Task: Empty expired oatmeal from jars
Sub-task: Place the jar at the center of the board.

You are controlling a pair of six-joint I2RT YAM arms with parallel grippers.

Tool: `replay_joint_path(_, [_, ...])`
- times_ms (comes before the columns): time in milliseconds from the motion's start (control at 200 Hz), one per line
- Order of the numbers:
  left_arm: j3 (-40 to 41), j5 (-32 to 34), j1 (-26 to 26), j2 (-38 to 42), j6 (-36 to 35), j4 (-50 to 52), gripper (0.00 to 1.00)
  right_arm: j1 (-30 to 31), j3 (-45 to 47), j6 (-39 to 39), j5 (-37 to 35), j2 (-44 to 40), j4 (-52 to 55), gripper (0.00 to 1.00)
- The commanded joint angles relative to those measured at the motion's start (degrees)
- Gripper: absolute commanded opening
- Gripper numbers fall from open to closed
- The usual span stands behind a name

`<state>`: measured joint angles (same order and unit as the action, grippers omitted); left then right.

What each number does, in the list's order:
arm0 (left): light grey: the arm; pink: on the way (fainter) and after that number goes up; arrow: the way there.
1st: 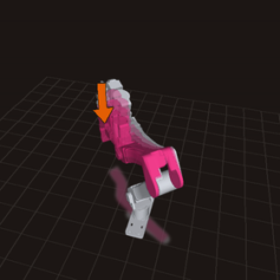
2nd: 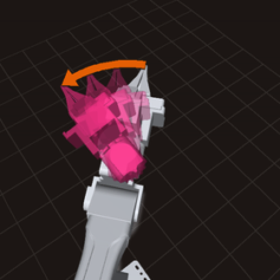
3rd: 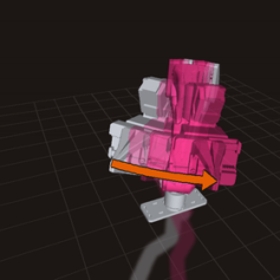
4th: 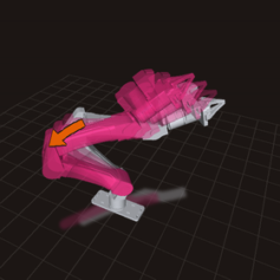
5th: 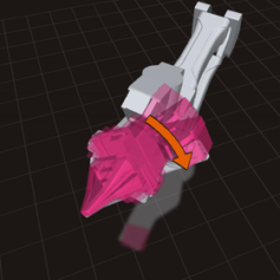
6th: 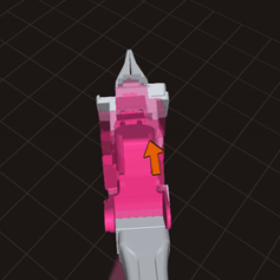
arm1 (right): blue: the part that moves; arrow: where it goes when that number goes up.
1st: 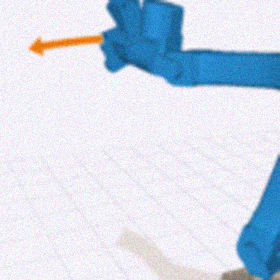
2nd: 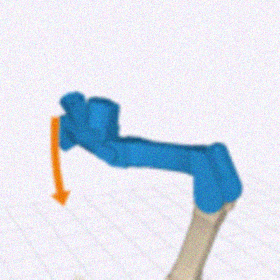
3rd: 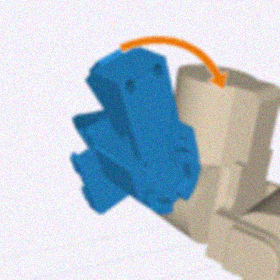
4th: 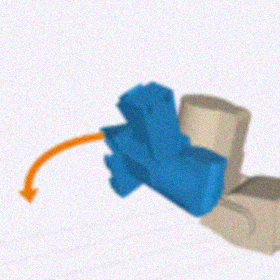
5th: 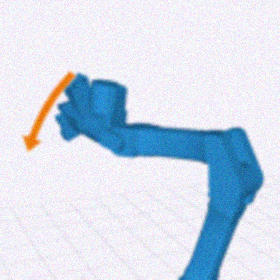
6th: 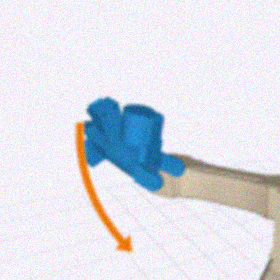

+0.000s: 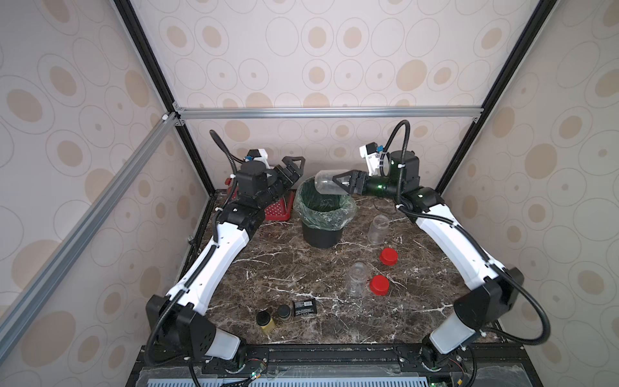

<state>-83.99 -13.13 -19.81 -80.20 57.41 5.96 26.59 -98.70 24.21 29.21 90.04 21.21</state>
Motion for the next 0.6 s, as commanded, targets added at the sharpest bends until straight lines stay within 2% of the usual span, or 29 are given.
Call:
replay_joint_path(0, [4.3,2.7,-0.1,3.4,-12.2,7.8,0.99,7.1,2.9,-14.7,-13.7,-6.6,21.0,0.54])
replay_joint_path(80, [7.6,2.8,-0.1,6.3,-14.9,10.2,0.99,12.7,6.1,-17.8,-22.1,-10.9,29.2,0.54])
replay_joint_path(200, [12.8,3.9,-0.1,10.6,-17.1,11.8,0.99,19.7,11.3,-17.5,-29.4,-15.4,38.6,0.55])
replay_joint_path(391, [18.9,6.7,-0.1,14.8,-18.8,13.4,0.99,31.5,17.6,-12.4,-30.2,-16.5,45.0,0.58])
replay_joint_path(596, [22.4,10.6,-0.1,17.6,-20.1,14.8,0.99,32.8,26.6,-8.6,-29.4,-14.6,41.9,0.58])
